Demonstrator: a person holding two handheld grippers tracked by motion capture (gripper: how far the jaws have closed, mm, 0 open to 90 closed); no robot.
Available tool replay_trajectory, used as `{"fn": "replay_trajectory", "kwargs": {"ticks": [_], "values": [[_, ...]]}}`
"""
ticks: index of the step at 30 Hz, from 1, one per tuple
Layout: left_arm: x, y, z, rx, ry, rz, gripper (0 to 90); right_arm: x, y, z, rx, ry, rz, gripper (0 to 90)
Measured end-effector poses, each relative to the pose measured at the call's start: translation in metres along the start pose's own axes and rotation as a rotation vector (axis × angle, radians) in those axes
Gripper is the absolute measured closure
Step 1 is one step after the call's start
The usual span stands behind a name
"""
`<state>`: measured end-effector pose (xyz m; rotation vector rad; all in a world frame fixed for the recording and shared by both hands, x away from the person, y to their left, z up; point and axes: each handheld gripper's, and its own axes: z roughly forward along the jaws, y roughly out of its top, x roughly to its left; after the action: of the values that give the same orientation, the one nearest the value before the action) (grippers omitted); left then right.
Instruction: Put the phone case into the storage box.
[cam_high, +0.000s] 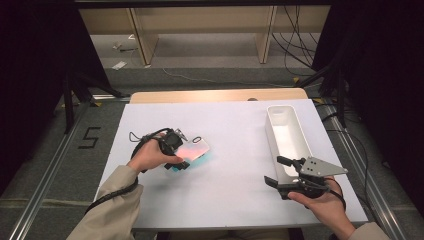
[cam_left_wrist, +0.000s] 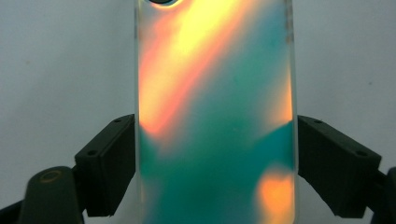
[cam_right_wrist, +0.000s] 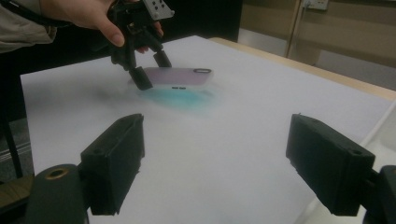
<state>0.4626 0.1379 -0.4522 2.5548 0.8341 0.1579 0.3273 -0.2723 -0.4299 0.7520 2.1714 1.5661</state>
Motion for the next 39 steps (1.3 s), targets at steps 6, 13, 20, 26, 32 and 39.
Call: {"fn": "replay_trajectory", "kwargs": {"ticks": [6, 13, 20, 26, 32, 39], "values": [[-0.004, -0.002, -0.007, -0.047, -0.003, 0.0, 17.1, 0.0, 0.007, 0.005, -0.021, -0.011, 0.009, 18.4], [-0.011, -0.002, -0.012, -0.095, 0.0, -0.001, 17.1, -0.002, 0.016, 0.014, -0.046, -0.017, 0.026, 18.7], [-0.017, -0.003, -0.014, -0.131, -0.007, -0.001, 17.1, -0.001, 0.026, 0.029, -0.057, -0.009, 0.036, 18.8], [-0.024, -0.003, -0.018, -0.159, -0.01, 0.001, 17.1, 0.0, 0.033, 0.04, -0.063, -0.011, 0.032, 19.1], [-0.029, -0.003, -0.02, -0.186, -0.014, 0.001, 17.1, -0.001, 0.037, 0.049, -0.064, -0.023, 0.034, 19.1], [-0.034, -0.004, -0.021, -0.212, -0.007, -0.019, 17.1, 0.001, 0.042, 0.059, -0.064, -0.026, 0.038, 19.1]]}}
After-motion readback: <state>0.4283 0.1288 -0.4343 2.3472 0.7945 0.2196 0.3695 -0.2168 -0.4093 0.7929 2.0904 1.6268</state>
